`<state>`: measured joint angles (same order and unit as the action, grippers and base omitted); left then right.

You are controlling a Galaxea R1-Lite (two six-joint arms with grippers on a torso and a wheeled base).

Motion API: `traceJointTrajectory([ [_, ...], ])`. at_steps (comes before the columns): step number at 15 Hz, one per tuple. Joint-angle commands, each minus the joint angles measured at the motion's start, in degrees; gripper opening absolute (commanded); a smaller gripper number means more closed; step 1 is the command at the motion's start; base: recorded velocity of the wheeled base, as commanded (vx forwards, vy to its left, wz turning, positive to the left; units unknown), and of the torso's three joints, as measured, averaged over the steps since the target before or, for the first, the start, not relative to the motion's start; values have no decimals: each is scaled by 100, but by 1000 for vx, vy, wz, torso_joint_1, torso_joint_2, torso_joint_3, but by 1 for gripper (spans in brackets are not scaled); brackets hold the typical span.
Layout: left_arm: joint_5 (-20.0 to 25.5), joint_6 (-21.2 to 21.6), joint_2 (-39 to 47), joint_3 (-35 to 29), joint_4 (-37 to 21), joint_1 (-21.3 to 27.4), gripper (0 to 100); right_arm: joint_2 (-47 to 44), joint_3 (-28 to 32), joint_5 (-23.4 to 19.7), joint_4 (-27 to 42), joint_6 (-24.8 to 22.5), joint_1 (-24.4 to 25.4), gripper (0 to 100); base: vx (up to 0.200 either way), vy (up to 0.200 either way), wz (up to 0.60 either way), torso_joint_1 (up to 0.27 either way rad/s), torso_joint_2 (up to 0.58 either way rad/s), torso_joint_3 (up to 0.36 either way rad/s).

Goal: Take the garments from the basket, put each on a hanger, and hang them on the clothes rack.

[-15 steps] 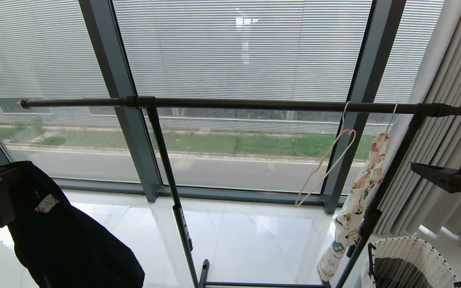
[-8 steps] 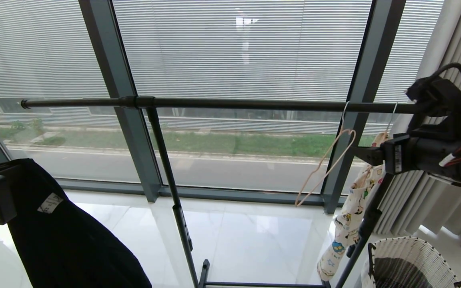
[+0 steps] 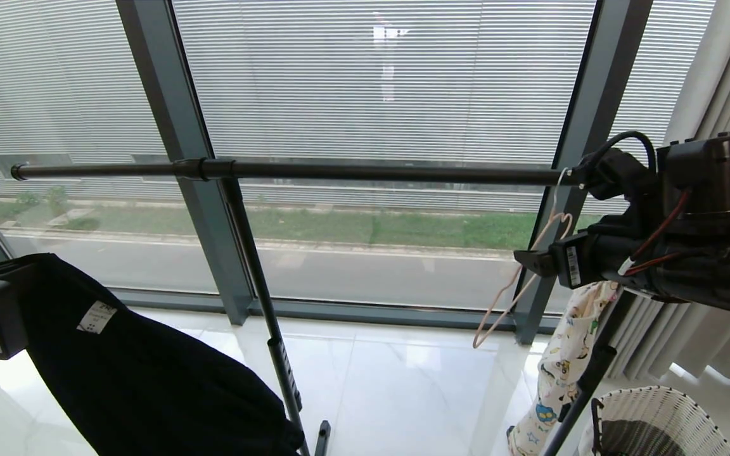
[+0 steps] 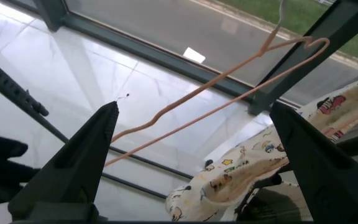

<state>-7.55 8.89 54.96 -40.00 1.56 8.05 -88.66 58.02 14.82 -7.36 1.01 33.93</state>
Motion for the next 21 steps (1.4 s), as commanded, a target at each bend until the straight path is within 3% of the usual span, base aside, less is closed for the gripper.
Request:
traceJointTrajectory([
  [1, -1, -1, 6, -8, 2, 13, 0, -354, 26, 249, -2, 119, 141, 100, 0, 0, 0, 0, 0, 0],
  [5, -1, -1, -20, -8, 2, 13, 0, -951, 140, 856, -28, 936, 211, 100, 0, 0, 0, 0, 0, 0],
  [8, -1, -1, -20, -8, 2, 13, 0, -951, 114, 873, -11, 1261, 176, 100, 0, 0, 0, 0, 0, 0],
  [21, -1, -1, -64, 9, 2, 74, 0, -775, -159, 873, 16, 1358, -185, 100, 0, 0, 0, 0, 0, 0],
])
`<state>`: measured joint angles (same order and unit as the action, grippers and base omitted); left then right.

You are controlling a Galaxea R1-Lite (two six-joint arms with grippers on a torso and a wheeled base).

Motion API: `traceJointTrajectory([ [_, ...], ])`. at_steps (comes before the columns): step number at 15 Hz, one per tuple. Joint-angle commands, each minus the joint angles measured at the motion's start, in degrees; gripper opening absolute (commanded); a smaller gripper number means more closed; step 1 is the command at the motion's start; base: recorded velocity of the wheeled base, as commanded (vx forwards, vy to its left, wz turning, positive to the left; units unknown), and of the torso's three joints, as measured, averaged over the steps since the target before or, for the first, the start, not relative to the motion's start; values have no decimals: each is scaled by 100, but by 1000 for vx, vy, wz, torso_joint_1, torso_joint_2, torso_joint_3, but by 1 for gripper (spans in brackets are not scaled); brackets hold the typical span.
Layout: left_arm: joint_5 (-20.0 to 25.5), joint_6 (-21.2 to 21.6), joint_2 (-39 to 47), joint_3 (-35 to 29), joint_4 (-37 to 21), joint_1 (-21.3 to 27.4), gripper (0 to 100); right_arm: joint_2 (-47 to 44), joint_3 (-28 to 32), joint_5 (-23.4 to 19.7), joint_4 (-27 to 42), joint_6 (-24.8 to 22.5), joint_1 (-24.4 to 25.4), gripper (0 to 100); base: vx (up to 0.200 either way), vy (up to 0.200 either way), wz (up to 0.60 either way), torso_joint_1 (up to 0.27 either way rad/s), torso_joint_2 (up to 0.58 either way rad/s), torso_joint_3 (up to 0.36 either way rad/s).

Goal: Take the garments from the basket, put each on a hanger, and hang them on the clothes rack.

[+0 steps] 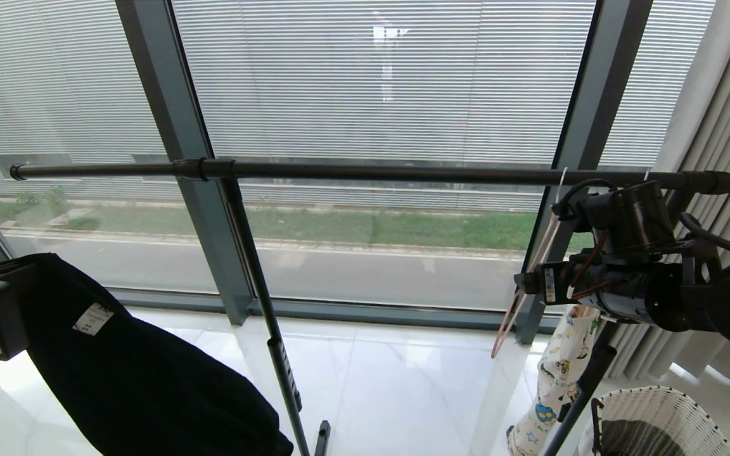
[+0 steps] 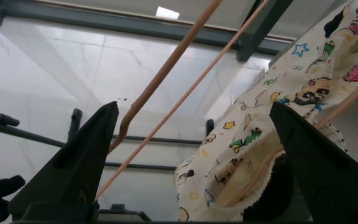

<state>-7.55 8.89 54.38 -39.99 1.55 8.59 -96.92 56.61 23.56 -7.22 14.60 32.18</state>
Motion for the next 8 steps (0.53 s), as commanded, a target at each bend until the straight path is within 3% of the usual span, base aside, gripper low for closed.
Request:
traceJointTrajectory([
  [1, -1, -1, -7, -1, 3, 37, 0, 41, -19, -10, -8, -1, -10, 100, 0, 0, 0, 0, 0, 0],
  [8, -1, -1, -7, -1, 3, 72, 0, -214, 8, -71, -87, 306, -19, 100, 0, 0, 0, 0, 0, 0],
])
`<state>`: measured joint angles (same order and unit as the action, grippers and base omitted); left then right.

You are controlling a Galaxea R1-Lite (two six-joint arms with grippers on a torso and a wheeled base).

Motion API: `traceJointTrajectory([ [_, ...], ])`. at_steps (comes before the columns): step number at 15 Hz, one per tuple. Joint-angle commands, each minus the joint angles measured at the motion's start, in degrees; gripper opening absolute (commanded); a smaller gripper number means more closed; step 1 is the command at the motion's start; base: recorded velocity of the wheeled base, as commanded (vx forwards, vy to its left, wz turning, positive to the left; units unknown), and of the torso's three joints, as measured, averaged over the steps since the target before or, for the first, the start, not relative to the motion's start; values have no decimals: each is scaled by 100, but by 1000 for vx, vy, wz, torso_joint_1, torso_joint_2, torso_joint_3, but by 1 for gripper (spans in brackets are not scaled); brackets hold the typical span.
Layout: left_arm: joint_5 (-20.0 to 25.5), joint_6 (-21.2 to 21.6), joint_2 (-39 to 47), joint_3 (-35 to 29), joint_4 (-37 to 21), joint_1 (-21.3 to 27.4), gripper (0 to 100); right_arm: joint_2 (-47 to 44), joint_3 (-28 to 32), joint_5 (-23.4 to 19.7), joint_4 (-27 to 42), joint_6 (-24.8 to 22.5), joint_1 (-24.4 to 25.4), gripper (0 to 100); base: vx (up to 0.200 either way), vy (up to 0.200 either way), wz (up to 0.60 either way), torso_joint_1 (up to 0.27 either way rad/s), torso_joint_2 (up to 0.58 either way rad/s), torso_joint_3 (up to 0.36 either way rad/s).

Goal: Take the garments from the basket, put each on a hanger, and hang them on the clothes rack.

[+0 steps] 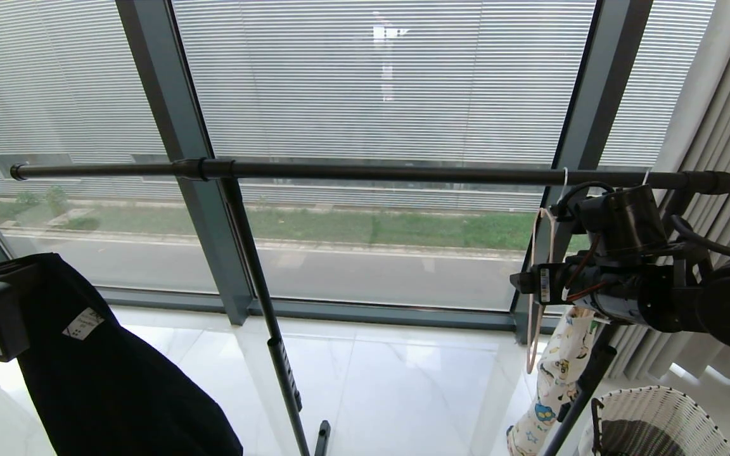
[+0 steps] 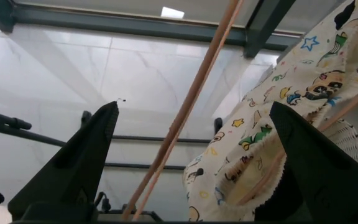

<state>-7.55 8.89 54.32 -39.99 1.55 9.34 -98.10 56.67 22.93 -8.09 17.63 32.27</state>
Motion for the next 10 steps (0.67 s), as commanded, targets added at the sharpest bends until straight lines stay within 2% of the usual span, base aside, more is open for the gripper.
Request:
traceJointTrajectory([
  [1, -1, -1, 0, -1, 3, -2, 0, -201, -7, -52, -184, 4, -80, 100, 0, 0, 0, 0, 0, 0],
  [3, -1, -1, 0, -1, 3, -2, 0, -412, -16, -210, -588, -14, -186, 100, 0, 0, 0, 0, 0, 0],
  [8, -1, -1, 0, 8, 3, -2, 0, -465, -25, -272, -606, -23, -265, 100, 0, 0, 0, 0, 0, 0],
  [9, -1, -1, 0, 17, 3, -2, 0, -509, -25, -272, -606, -14, -300, 0, 0, 0, 0, 0, 0, 0],
  [10, -1, -1, 0, 26, 3, -2, 0, -526, -25, -272, -606, -14, -335, 0, 0, 0, 0, 0, 0, 0],
])
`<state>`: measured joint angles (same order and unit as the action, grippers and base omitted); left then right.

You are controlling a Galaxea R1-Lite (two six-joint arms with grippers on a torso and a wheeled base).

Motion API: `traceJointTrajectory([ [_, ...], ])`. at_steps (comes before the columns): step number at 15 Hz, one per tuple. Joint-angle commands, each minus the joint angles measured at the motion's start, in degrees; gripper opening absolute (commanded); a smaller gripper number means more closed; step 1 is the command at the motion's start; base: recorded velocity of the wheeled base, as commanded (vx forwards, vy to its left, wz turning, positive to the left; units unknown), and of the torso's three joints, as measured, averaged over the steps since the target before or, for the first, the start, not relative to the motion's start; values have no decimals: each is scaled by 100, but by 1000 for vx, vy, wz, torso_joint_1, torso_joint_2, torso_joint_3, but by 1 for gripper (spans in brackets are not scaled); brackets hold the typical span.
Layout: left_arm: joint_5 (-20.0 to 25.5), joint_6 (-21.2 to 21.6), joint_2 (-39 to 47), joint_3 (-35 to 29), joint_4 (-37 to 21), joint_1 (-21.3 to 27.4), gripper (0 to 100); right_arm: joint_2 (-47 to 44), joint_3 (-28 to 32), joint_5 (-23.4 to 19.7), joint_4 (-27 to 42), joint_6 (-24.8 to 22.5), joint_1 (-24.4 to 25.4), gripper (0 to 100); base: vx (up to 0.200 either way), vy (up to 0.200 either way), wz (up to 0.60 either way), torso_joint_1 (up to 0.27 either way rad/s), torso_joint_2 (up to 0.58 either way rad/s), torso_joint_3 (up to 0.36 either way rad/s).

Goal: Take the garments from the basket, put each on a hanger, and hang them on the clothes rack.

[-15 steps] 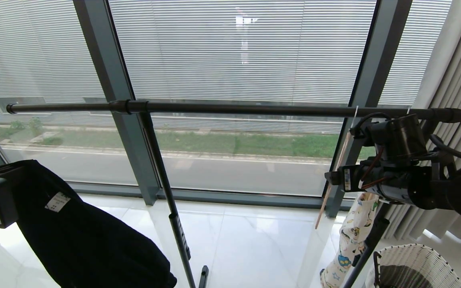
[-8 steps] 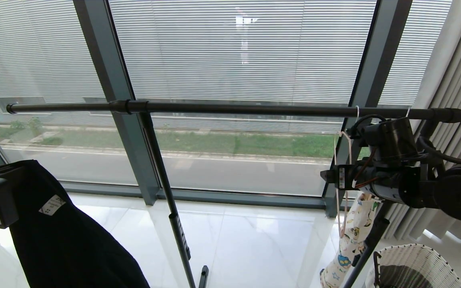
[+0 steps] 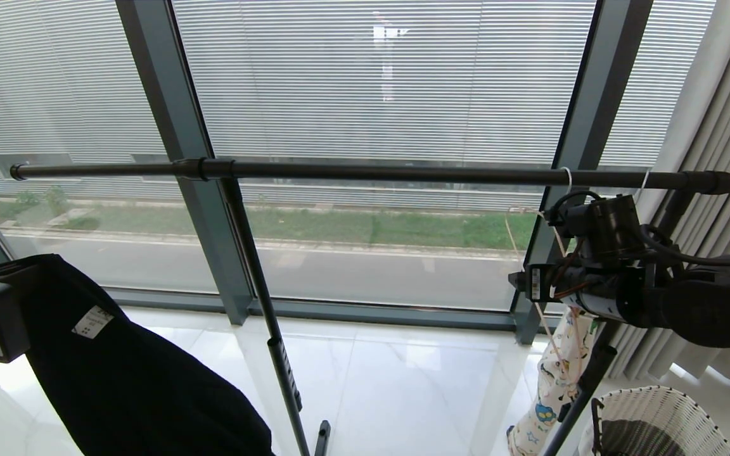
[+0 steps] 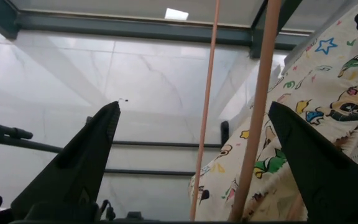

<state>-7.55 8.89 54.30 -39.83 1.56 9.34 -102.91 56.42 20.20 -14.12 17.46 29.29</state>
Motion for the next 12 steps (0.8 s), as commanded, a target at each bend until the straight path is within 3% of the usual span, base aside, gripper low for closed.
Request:
traceJointTrajectory([
  [1, -1, -1, -7, 10, 2, -2, 0, -53, 1, 2, -3, 3, -47, 0, 0, 0, 0, 0, 0, 0],
  [9, -1, -1, -16, 10, 2, -2, 0, -71, 1, 45, -21, 3, -38, 0, 0, 0, 0, 0, 0, 0],
  [12, -1, -1, -33, 10, 2, -2, 0, 70, 1, 54, -329, -23, 50, 0, 0, 0, 0, 0, 0, 0],
])
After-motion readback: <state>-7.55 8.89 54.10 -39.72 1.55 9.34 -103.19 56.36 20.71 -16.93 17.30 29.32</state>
